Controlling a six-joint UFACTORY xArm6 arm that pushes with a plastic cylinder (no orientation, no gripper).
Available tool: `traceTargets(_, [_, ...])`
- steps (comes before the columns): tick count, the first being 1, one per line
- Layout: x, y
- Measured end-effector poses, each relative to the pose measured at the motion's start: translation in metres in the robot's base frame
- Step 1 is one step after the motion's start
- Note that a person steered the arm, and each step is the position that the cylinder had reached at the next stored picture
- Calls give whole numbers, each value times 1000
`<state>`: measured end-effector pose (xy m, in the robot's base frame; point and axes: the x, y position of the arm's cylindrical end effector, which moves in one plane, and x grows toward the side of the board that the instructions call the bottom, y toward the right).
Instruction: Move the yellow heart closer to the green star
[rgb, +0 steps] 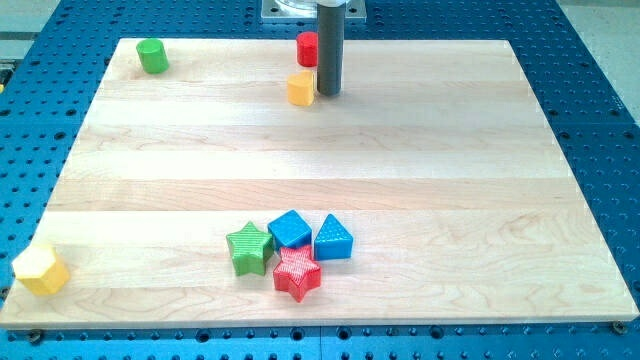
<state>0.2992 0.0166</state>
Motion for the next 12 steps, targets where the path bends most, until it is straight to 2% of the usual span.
traceTargets(3, [0,0])
traceTargets(5, [19,-40])
traceTargets(6, [-15,-50])
traceTargets(7, [-15,-94])
traceTargets(8, [32,-92])
traceTargets(9, [102,-81])
traceTargets(10, [98,-117])
traceTargets(11, [58,-145])
traceTargets(12, [21,-93])
